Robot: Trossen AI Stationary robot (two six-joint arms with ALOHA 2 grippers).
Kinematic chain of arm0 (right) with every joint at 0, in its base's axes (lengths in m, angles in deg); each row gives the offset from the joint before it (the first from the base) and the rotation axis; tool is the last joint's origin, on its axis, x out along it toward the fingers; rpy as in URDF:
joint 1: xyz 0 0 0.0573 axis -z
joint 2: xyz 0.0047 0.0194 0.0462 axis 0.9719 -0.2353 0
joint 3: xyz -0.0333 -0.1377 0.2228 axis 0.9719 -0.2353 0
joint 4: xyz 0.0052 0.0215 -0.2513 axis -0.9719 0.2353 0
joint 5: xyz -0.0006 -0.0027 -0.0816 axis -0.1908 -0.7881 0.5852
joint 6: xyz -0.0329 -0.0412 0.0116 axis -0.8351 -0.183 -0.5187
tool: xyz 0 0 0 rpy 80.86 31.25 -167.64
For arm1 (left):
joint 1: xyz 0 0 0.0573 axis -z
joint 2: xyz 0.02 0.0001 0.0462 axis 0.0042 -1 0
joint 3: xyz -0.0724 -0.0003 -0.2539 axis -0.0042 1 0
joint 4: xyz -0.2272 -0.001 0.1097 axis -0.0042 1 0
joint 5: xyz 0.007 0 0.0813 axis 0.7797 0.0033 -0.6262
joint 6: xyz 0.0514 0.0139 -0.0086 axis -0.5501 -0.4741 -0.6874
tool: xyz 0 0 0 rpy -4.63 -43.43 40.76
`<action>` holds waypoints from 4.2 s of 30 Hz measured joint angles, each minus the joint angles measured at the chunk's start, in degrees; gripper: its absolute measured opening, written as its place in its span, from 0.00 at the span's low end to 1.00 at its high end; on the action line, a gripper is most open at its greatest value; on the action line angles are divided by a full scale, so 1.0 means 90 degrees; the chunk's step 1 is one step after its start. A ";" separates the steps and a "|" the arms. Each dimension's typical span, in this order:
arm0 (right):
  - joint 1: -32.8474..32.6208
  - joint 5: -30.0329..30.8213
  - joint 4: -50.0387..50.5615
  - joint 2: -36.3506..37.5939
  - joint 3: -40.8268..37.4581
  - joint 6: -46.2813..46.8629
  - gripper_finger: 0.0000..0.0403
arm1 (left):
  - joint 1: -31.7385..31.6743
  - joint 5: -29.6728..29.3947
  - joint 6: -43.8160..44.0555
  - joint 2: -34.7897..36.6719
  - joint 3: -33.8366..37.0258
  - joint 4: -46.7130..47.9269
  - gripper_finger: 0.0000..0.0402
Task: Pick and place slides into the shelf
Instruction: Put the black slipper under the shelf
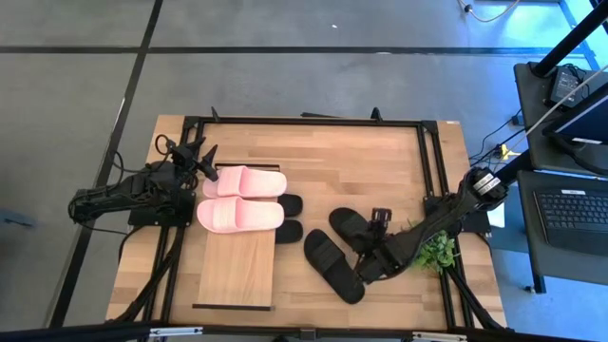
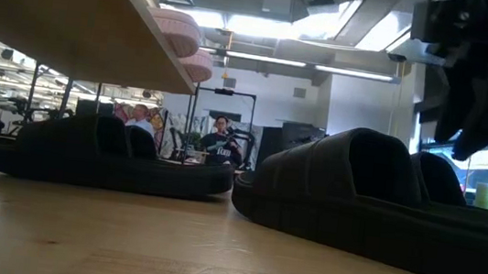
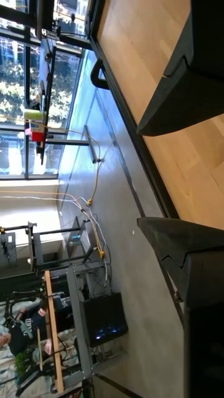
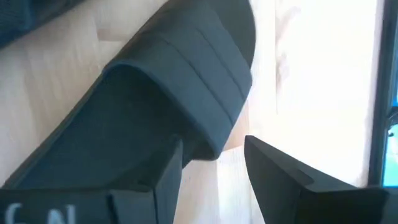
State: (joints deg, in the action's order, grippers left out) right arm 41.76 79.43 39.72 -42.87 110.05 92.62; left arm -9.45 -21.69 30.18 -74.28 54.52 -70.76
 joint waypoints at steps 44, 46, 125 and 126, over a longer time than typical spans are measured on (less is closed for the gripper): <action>0.0544 0.0621 -0.0268 0.0000 -0.0392 -0.0190 0.03 | -0.0002 -0.0002 -0.0046 0.0002 0.0000 -0.0003 0.54; 0.0541 0.0778 -0.0107 0.0002 -0.0055 -0.0334 0.03 | -0.0001 -0.0002 -0.0046 0.0001 0.0000 -0.0003 0.54; 0.1818 -0.1755 -0.7457 -0.2222 0.1003 -0.4004 0.21 | -0.0002 0.0000 -0.0002 0.0001 0.0000 0.0352 0.54; 0.1819 -0.1755 -0.7463 -0.2222 0.1003 -0.4009 0.21 | 0.0000 0.0000 -0.0002 0.0002 0.0000 0.0349 0.54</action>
State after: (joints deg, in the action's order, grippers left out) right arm 58.13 63.64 -27.45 -62.87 119.07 56.54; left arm -9.45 -21.69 30.16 -74.26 54.52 -67.61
